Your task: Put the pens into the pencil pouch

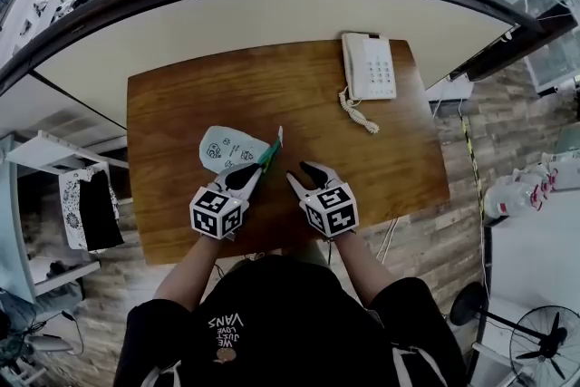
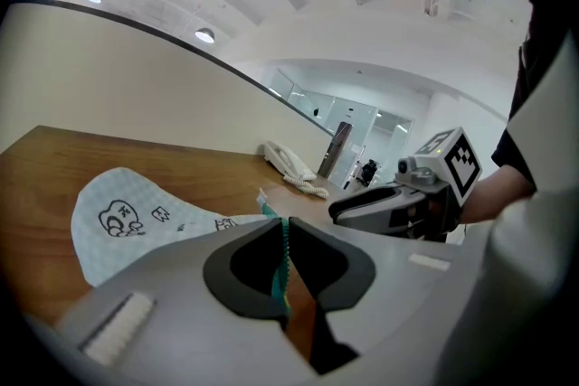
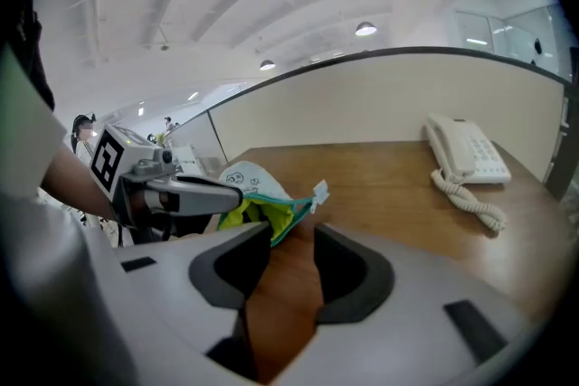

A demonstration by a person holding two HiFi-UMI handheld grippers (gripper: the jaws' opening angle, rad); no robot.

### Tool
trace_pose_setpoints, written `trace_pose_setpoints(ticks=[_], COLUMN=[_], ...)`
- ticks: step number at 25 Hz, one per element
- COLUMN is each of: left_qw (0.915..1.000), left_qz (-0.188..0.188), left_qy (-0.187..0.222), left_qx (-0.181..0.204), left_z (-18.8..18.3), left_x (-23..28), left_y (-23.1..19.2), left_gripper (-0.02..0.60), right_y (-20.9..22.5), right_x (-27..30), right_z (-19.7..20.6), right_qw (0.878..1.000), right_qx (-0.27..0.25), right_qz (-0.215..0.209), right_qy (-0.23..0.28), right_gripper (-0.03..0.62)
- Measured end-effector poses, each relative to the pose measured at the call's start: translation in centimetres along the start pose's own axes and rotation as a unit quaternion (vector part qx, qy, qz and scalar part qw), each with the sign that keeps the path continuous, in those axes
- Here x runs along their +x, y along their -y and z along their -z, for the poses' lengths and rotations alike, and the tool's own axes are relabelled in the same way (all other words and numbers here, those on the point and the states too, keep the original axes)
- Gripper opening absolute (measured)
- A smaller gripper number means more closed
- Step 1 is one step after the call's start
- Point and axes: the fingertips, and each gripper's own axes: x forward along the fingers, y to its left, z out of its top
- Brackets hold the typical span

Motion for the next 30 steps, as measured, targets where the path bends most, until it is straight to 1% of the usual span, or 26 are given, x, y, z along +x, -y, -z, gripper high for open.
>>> trace_pose_setpoints(ticks=[2, 6, 12, 16, 20, 26, 30], left_qw=[0.9999, 0.9999, 0.9995, 0.9991, 0.9977, 0.9945, 0.9939], left_qz=[-0.006, -0.013, -0.024, -0.029, -0.042, -0.057, -0.049], left_qy=[-0.009, -0.01, -0.004, 0.015, 0.04, 0.079, 0.086], left_qx=[-0.002, 0.003, 0.018, 0.026, 0.034, 0.039, 0.049], left_z=[0.6, 0.7, 0.3, -0.4, -0.8, -2.1, -2.8], left_x=[0.2, 0.1, -0.6, -2.1, -4.2, -7.9, -10.4], left_y=[-0.1, 0.1, 0.6, 1.2, 1.3, 1.9, 2.9], left_gripper=[0.029, 0.029, 0.031, 0.031, 0.031, 0.031, 0.031], right_y=[0.3, 0.2, -0.4, -1.1, -2.1, -3.3, -4.6], right_x=[-0.9, -2.5, -4.2, -5.2, -5.9, -7.6, -8.8], right_z=[0.6, 1.5, 2.1, 2.1, 2.0, 1.6, 0.8], right_qw=[1.0, 0.999, 0.997, 0.996, 0.995, 0.991, 0.988], right_qx=[0.014, 0.034, 0.036, 0.037, 0.033, 0.04, 0.028], right_qz=[0.011, 0.029, 0.054, 0.064, 0.073, 0.098, 0.114], right_qy=[0.006, 0.014, 0.03, 0.041, 0.054, 0.088, 0.104], right_gripper=[0.117, 0.117, 0.117, 0.117, 0.117, 0.117, 0.102])
